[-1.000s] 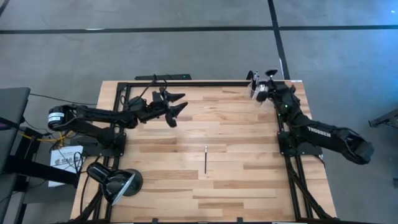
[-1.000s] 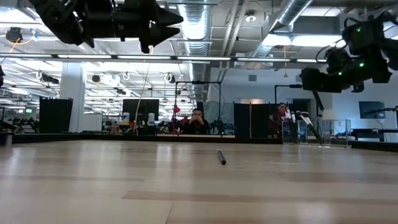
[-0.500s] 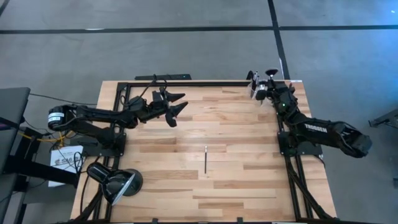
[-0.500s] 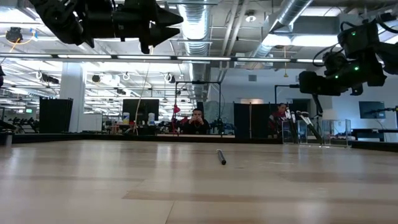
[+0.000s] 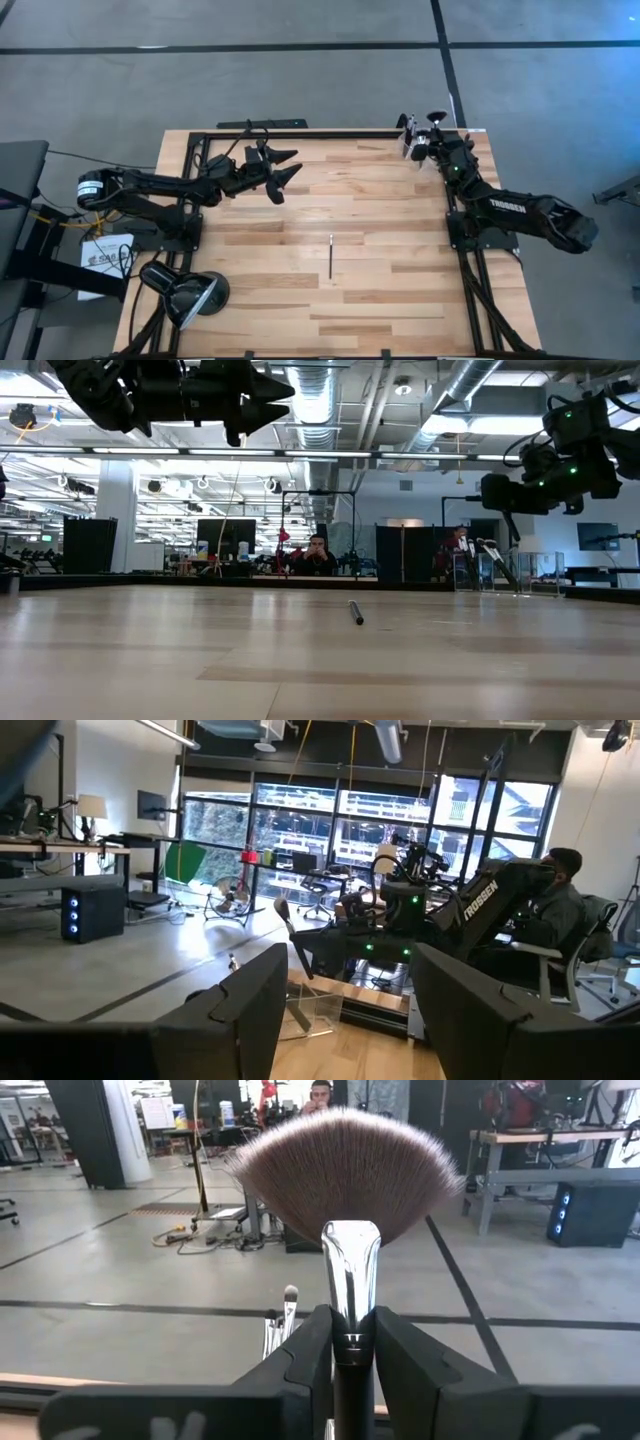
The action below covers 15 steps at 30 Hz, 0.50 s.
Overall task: Put items in baskets/containers
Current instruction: Put the black highlighter brush into the transparent organizer
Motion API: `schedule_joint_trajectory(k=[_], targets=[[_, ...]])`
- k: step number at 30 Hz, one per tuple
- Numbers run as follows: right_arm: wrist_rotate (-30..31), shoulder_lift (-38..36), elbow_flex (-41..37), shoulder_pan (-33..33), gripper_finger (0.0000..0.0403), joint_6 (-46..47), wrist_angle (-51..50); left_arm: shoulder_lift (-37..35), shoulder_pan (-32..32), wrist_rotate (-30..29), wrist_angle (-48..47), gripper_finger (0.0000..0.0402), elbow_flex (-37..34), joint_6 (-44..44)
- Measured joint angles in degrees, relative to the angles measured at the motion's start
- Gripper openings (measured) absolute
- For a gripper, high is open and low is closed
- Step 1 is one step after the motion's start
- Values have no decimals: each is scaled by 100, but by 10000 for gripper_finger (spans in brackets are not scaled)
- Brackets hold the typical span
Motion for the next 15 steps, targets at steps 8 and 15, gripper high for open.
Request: schedule_joint_trajectory(k=[8, 15], targets=[[-4, 0, 0, 0, 67, 155, -2, 0, 0, 0, -2, 209, 0, 0], [73, 138, 7, 0, 64, 397, 4, 0, 0, 0, 0, 209, 0, 0]])
